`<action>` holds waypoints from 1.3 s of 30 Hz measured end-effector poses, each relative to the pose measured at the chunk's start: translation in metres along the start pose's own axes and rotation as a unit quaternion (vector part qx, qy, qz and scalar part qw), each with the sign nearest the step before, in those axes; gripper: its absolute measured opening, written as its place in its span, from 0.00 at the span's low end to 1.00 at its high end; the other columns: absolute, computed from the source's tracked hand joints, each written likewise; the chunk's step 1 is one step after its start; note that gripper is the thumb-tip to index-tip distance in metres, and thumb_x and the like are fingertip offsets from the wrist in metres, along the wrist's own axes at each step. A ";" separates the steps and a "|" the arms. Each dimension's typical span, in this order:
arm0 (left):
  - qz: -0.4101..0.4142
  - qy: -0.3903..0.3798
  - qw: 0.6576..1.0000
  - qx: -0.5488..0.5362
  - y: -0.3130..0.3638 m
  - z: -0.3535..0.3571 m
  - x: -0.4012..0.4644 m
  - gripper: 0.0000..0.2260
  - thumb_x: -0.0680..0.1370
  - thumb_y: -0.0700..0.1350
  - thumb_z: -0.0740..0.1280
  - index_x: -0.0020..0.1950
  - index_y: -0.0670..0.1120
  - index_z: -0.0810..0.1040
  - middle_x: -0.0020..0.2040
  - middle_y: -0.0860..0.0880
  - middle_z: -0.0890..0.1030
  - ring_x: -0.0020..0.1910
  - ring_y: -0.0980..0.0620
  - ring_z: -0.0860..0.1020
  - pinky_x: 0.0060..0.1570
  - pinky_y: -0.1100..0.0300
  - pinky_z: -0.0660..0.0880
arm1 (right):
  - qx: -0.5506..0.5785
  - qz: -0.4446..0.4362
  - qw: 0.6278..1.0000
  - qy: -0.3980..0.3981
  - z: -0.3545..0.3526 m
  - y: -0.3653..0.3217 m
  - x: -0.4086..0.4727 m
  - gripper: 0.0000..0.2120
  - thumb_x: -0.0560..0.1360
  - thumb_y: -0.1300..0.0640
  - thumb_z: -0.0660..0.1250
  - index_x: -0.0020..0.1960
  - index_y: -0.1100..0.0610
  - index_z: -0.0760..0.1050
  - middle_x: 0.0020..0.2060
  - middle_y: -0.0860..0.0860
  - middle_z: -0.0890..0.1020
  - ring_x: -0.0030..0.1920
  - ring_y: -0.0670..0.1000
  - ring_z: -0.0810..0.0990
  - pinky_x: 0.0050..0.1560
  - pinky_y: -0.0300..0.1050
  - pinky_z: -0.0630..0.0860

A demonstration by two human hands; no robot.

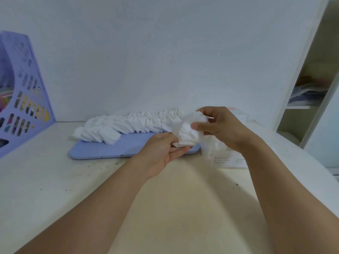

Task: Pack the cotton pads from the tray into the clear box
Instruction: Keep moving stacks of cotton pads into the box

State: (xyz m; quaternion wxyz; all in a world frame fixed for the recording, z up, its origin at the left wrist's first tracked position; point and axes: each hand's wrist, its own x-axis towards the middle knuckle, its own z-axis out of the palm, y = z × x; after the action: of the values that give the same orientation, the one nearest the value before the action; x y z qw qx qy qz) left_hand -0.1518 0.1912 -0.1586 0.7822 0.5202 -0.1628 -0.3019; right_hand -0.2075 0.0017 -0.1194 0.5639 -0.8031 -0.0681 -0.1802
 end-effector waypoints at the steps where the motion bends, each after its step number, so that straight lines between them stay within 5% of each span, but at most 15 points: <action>1: 0.001 -0.002 1.000 0.004 0.000 0.001 0.000 0.13 0.82 0.34 0.59 0.64 0.33 0.77 0.57 0.39 0.85 0.58 0.43 0.83 0.53 0.57 0.82 | 0.010 -0.003 1.000 -0.011 0.001 -0.001 -0.001 0.10 0.76 0.64 0.73 0.56 0.64 0.81 0.51 0.59 0.86 0.52 0.56 0.86 0.48 0.41 0.82; 8: -0.001 -0.039 0.999 0.024 -0.001 -0.001 -0.001 0.13 0.83 0.34 0.58 0.64 0.36 0.78 0.57 0.39 0.85 0.55 0.45 0.85 0.51 0.58 0.83 | -0.083 0.000 0.993 -0.078 0.001 -0.005 -0.001 0.05 0.75 0.62 0.75 0.49 0.55 0.83 0.40 0.46 0.85 0.42 0.44 0.82 0.43 0.34 0.76; 12: 0.010 -0.045 0.998 0.041 -0.001 -0.004 0.000 0.11 0.82 0.34 0.60 0.61 0.38 0.79 0.55 0.40 0.85 0.54 0.46 0.85 0.51 0.59 0.82 | -0.109 0.004 0.992 -0.061 0.003 0.000 0.000 0.05 0.75 0.62 0.74 0.51 0.57 0.83 0.45 0.52 0.87 0.46 0.48 0.84 0.48 0.38 0.80; 22: 0.032 -0.013 0.998 0.056 -0.003 0.000 -0.002 0.12 0.80 0.36 0.67 0.64 0.39 0.79 0.57 0.41 0.85 0.57 0.44 0.84 0.53 0.59 0.82 | -0.024 0.032 0.998 -0.042 0.004 0.005 -0.001 0.10 0.76 0.63 0.74 0.57 0.59 0.82 0.51 0.55 0.87 0.54 0.54 0.86 0.53 0.42 0.80; 30: 0.037 0.028 0.998 0.034 -0.006 0.002 0.000 0.11 0.81 0.35 0.66 0.63 0.39 0.79 0.54 0.43 0.86 0.51 0.48 0.86 0.47 0.61 0.82 | -0.034 -0.006 0.999 -0.015 0.001 0.002 -0.003 0.10 0.75 0.65 0.74 0.56 0.63 0.82 0.51 0.59 0.86 0.54 0.56 0.85 0.55 0.45 0.81; 39: 0.050 0.070 0.995 0.043 -0.003 0.000 0.000 0.13 0.82 0.36 0.65 0.66 0.37 0.77 0.59 0.41 0.83 0.56 0.44 0.84 0.52 0.58 0.83 | 0.129 -0.004 0.990 -0.049 -0.015 -0.006 -0.006 0.16 0.74 0.59 0.73 0.60 0.63 0.80 0.54 0.59 0.85 0.56 0.58 0.85 0.53 0.48 0.81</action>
State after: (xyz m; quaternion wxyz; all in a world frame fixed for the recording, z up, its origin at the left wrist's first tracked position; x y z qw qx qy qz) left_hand -0.1528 0.1903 -0.1612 0.7826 0.5644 -0.1462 -0.2183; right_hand -0.2180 -0.0099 -0.1119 0.6583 -0.7310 -0.1215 -0.1323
